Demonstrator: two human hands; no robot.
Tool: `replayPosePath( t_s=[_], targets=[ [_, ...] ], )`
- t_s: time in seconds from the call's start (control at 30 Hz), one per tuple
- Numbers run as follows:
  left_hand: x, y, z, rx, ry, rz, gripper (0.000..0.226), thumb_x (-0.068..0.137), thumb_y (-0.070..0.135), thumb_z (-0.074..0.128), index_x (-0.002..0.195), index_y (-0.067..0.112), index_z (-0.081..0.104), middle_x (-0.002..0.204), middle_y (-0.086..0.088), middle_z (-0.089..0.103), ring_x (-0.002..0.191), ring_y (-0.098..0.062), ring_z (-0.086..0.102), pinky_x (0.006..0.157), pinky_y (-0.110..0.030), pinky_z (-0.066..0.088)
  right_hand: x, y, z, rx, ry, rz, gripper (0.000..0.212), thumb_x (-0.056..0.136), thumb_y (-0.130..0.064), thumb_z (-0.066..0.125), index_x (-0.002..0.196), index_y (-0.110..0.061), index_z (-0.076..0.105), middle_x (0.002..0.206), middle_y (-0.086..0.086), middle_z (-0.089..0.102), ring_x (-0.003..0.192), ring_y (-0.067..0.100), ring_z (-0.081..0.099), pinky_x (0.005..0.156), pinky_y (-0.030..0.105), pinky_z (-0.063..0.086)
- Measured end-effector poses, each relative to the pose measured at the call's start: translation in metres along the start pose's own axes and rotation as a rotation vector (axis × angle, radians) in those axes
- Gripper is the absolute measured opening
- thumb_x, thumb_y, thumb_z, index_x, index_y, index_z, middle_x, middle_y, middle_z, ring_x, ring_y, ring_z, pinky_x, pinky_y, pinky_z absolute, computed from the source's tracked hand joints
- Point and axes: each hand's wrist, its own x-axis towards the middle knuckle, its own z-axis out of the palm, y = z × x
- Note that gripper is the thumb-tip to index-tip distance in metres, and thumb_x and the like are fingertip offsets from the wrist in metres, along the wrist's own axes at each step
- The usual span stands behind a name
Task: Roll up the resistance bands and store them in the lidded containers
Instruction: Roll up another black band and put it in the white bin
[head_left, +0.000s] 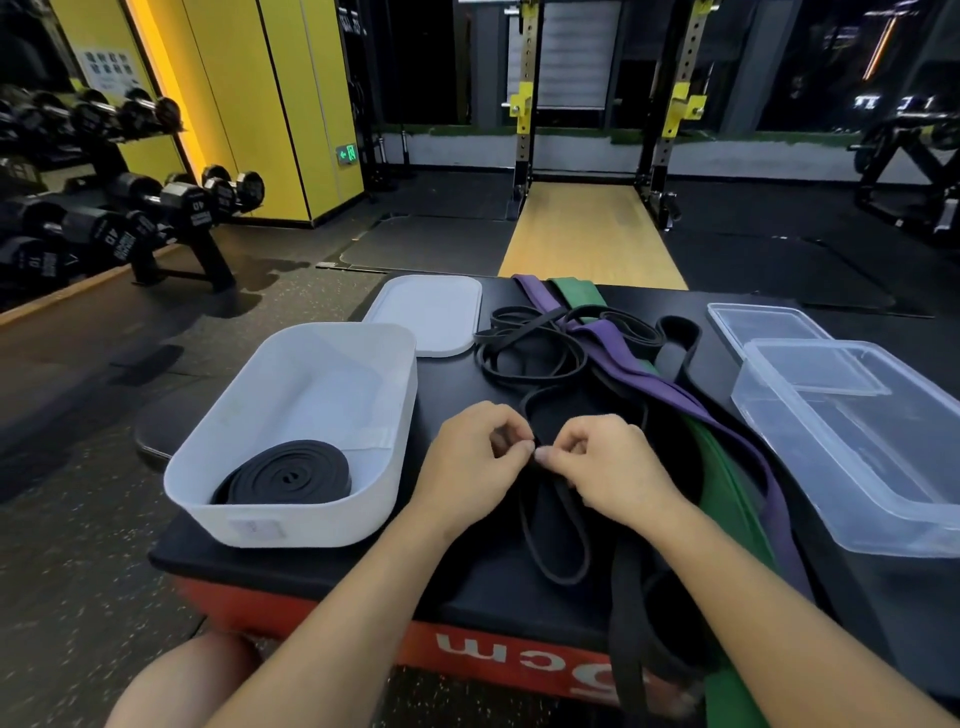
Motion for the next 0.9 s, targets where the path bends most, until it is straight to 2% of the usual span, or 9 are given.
replayPosePath(
  t_s=[0.07,0.13,0.23,0.33,0.47,0.57,0.73,0.8,0.9],
  targets=[
    [-0.001,0.0,0.0,0.035,-0.002,-0.002,0.013,0.086,0.02,0.076,0.083,0.03,0.069,0.085,0.012,0.066,0.077,-0.008,0.063,0.076,-0.032,0.055,0.003,0.004,0.001,0.076,0.046,0.003,0.026,0.087,-0.037,0.079,0.067,-0.025,0.068,0.054,-0.006,0.064,0.045,0.004,0.056,0.055,0.028,0.048],
    [0.0,0.0,0.0,0.03,0.002,-0.002,0.016,0.083,0.019,0.078,0.083,0.03,0.067,0.086,0.012,0.065,0.077,-0.007,0.064,0.077,-0.034,0.056,0.004,0.007,0.003,0.1,0.072,0.007,0.023,0.088,-0.035,0.078,0.069,-0.027,0.069,0.054,-0.011,0.063,0.047,-0.001,0.055,0.056,0.024,0.044],
    [0.0,0.0,-0.001,0.003,0.013,-0.014,0.02,0.082,0.016,0.079,0.084,0.029,0.064,0.087,0.011,0.064,0.077,-0.006,0.065,0.078,-0.035,0.057,0.004,0.009,0.003,0.248,0.067,0.005,0.015,0.092,-0.028,0.075,0.077,-0.026,0.073,0.066,-0.011,0.073,0.051,-0.004,0.056,0.065,0.024,0.043],
    [0.0,-0.001,-0.001,-0.011,0.021,-0.016,0.021,0.081,0.017,0.08,0.082,0.028,0.063,0.088,0.01,0.064,0.079,-0.007,0.066,0.078,-0.037,0.058,-0.001,0.007,0.004,0.337,0.032,-0.038,0.008,0.095,-0.023,0.071,0.088,-0.023,0.067,0.074,-0.008,0.077,0.062,-0.001,0.062,0.066,0.025,0.044],
    [0.0,-0.001,-0.002,-0.025,0.002,-0.01,0.02,0.082,0.013,0.079,0.083,0.027,0.065,0.088,0.009,0.066,0.081,-0.008,0.067,0.079,-0.035,0.058,-0.001,0.011,0.009,0.28,0.037,-0.08,0.011,0.095,-0.024,0.07,0.085,-0.029,0.069,0.078,-0.013,0.075,0.059,0.001,0.058,0.066,0.029,0.044],
    [0.0,-0.001,-0.002,-0.038,-0.006,-0.011,0.019,0.083,0.011,0.078,0.083,0.027,0.069,0.087,0.01,0.067,0.081,-0.007,0.068,0.079,-0.032,0.059,-0.001,0.013,0.009,0.188,0.072,-0.084,0.01,0.091,-0.028,0.073,0.083,-0.034,0.073,0.077,-0.02,0.071,0.059,0.0,0.057,0.065,0.024,0.043],
    [0.0,-0.002,-0.001,-0.067,0.01,-0.039,0.015,0.083,0.012,0.081,0.085,0.024,0.073,0.088,0.01,0.069,0.081,-0.005,0.069,0.077,-0.024,0.057,-0.004,0.011,0.011,0.104,0.079,-0.129,0.005,0.081,-0.036,0.082,0.085,-0.036,0.078,0.083,-0.012,0.067,0.069,0.0,0.058,0.07,0.022,0.047],
    [0.001,-0.002,-0.002,-0.069,0.024,-0.048,0.013,0.083,0.015,0.083,0.085,0.024,0.074,0.088,0.011,0.07,0.081,-0.004,0.07,0.078,-0.025,0.058,-0.005,0.011,0.011,0.045,0.045,-0.118,0.004,0.083,-0.036,0.081,0.086,-0.039,0.079,0.077,-0.016,0.068,0.069,0.001,0.059,0.073,0.027,0.051],
    [0.002,-0.002,-0.003,-0.076,0.036,-0.066,0.013,0.083,0.015,0.084,0.086,0.024,0.075,0.088,0.011,0.071,0.08,-0.001,0.07,0.08,-0.026,0.059,-0.005,0.01,0.007,0.033,0.02,-0.124,0.005,0.087,-0.036,0.077,0.089,-0.039,0.08,0.066,-0.03,0.064,0.067,0.0,0.055,0.074,0.028,0.05]
  ],
)
